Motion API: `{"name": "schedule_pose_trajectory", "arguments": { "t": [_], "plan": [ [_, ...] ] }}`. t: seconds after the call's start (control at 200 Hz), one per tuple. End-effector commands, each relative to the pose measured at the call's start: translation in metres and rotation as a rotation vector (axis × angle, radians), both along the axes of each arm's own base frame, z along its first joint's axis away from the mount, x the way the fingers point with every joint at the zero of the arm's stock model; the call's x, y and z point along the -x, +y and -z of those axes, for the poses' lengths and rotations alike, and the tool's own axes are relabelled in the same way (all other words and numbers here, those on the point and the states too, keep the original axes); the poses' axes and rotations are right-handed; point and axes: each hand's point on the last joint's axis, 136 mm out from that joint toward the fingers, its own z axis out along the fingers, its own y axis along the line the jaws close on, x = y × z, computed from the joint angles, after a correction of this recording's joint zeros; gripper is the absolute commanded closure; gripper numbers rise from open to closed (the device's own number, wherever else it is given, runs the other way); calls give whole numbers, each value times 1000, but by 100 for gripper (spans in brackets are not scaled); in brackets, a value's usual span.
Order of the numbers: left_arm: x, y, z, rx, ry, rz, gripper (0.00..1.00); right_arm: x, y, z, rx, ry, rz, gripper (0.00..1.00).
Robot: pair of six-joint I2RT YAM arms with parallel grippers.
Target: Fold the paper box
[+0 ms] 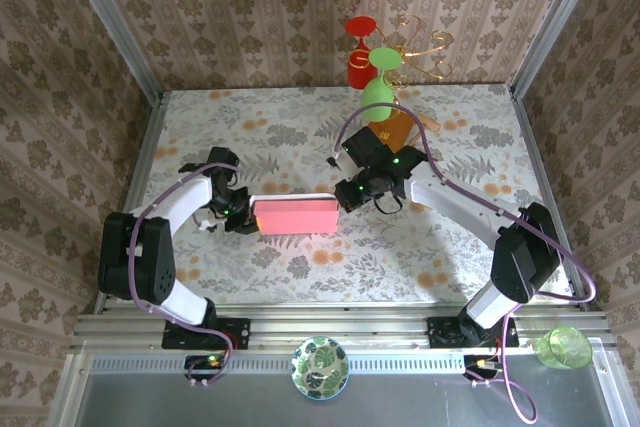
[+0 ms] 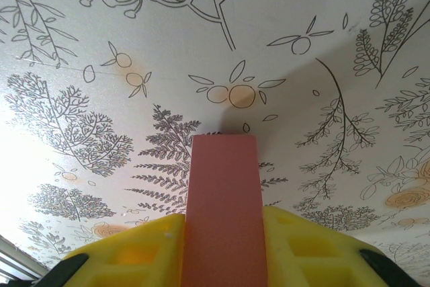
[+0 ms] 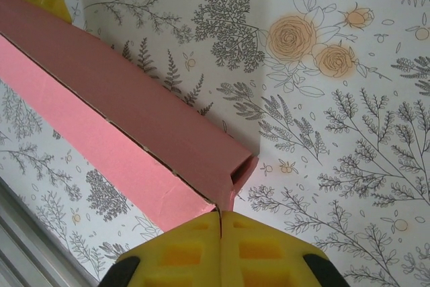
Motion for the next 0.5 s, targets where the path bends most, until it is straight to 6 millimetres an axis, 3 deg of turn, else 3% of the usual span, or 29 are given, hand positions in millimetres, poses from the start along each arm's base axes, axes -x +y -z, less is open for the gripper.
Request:
{"name": "schedule_pose_trajectory", "arguments": {
  "t": [0.0,0.495],
  "plan": [
    [5,15,10,-75,44,-22,100,-2,0,-3,31,-9,7,99],
    [8,18,13,-83,40,-83,100,9,-2,-4,-1,79,190,100]
  ]
}}
